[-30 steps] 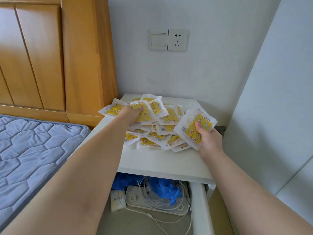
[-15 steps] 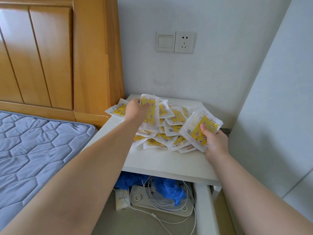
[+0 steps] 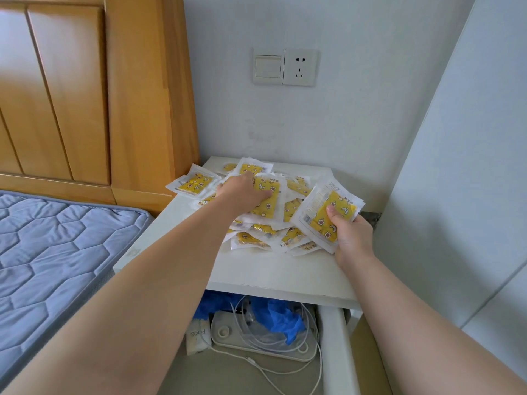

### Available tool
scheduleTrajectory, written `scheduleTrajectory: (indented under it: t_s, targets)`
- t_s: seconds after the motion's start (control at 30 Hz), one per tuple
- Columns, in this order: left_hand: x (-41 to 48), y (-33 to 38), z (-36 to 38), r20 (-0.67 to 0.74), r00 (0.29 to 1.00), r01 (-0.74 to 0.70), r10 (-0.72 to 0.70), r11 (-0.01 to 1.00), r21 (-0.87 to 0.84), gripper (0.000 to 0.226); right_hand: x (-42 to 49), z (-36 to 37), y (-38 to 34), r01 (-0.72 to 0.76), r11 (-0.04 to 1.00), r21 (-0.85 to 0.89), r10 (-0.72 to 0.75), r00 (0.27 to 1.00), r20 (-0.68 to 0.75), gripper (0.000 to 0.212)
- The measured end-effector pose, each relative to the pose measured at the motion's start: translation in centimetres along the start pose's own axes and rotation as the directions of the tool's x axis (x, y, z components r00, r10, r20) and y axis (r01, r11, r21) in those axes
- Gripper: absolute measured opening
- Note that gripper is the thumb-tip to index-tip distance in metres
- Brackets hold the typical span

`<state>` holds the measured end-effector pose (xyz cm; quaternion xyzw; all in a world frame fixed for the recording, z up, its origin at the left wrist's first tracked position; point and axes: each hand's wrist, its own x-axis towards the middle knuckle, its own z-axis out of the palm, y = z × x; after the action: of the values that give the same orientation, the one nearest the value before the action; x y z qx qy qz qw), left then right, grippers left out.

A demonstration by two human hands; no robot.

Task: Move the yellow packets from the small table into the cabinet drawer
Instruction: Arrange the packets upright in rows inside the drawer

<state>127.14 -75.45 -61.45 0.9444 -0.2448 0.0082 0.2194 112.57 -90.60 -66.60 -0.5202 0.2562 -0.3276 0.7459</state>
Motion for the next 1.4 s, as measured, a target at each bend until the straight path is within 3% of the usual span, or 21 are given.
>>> scheduleTrajectory:
  t_s: [0.17,0.37,0.47,0.57,0.8,1.17,1.3,1.4]
  targets:
    - [-0.4,-0.1,-0.2,-0.041,0.992,-0.114,0.119,0.988,0.105,0.038,0.0,0.0,0.0,0.0,1.0,-0.012,0.0,1.0,-0.002,0.008]
    - [0.0,0.7,-0.3,0.323,0.915,-0.265,0.24,0.964,0.035,0.071,0.3,0.0,0.2,0.0,0.999,-0.034,0.0,1.0,-0.008,0.008]
    - [-0.2,1.2,-0.4,0.378,0.892,-0.283,0.247,0.958,0.041,0.059,0.2,-0.1,0.1,-0.006,0.999,-0.035,0.006,1.0,-0.005,0.011]
    - [-0.3,1.6,-1.0,0.361,0.889,-0.362,0.283,0.916,0.172,0.041,0.0,-0.1,-0.1,-0.01,0.999,-0.035,0.01,1.0,0.0,0.018]
    - [-1.3,1.9,-3.1,0.478,0.865,-0.367,0.153,0.843,0.393,0.062,-0.2,0.1,-0.5,-0.027,0.997,-0.067,0.025,0.999,-0.03,0.018]
    - [-2.0,0.9,-2.9,0.3,0.886,-0.464,0.355,0.7,0.543,0.052,-0.6,0.3,-0.6,-0.006,0.996,-0.089,0.002,0.999,-0.04,0.017]
    - [-3.2,1.5,-3.1,0.187,0.911,-0.411,0.368,0.85,0.33,0.048,-0.7,0.4,-0.7,-0.009,0.994,-0.108,0.003,0.998,-0.058,0.024]
    - [-4.7,1.9,-3.7,0.069,0.937,-0.347,0.341,0.904,0.251,0.044,-1.1,0.5,-1.5,-0.089,0.991,-0.098,0.083,0.995,-0.064,0.021]
